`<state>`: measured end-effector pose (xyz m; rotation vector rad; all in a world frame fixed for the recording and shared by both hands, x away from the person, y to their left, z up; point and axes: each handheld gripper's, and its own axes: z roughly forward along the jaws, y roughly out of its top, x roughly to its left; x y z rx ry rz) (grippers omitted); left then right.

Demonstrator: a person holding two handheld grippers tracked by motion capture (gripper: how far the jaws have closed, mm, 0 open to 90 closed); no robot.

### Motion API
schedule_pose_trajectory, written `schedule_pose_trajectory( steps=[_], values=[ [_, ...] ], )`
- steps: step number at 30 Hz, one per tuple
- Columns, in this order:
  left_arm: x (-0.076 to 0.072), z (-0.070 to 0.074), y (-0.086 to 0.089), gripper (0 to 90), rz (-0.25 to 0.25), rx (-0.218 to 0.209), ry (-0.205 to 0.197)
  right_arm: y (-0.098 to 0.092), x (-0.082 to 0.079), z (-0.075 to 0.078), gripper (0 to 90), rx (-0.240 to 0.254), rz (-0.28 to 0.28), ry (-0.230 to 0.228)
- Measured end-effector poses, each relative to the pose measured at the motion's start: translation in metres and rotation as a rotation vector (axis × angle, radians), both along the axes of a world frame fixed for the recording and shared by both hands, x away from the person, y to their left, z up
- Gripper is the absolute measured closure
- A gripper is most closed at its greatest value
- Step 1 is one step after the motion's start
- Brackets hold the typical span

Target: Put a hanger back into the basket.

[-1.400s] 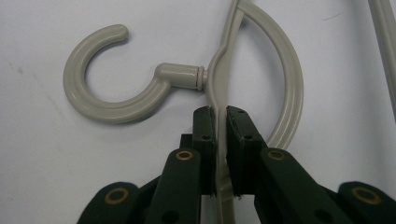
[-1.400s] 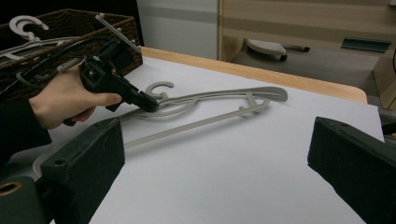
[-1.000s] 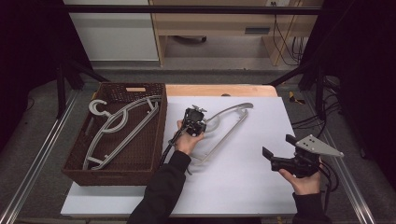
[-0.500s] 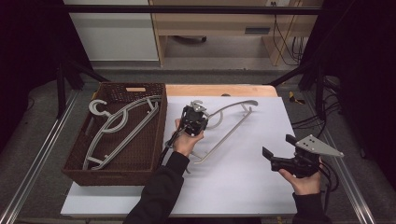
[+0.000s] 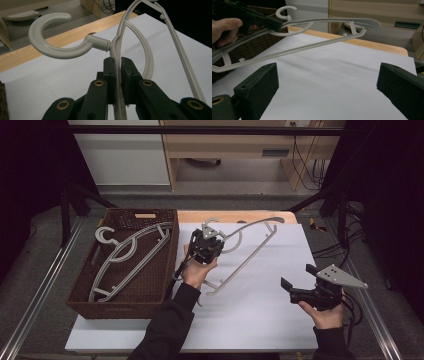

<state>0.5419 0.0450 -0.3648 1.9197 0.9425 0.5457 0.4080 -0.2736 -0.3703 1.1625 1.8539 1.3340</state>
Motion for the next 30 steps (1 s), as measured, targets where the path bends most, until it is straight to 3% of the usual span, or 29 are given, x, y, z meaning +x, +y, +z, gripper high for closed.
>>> schedule_pose_trajectory(
  steps=[13, 19, 25, 30],
  values=[
    [-0.023, 0.044, 0.014, 82.8, -0.018, -0.025, -0.095, -0.001, -0.001, 0.001, 4.3, 0.001, -0.001, -0.004],
    [-0.028, 0.062, 0.036, 82.8, 0.009, -0.02, -0.128, -0.002, -0.001, 0.001, 4.3, 0.004, -0.004, -0.007],
    [-0.032, 0.073, 0.061, 82.8, 0.04, -0.035, -0.142, -0.001, 0.0, 0.0, 4.3, -0.005, -0.003, -0.003],
    [-0.037, 0.082, 0.084, 82.8, 0.072, -0.024, -0.161, -0.001, 0.0, 0.0, 4.3, -0.004, -0.004, -0.002]
  ],
)
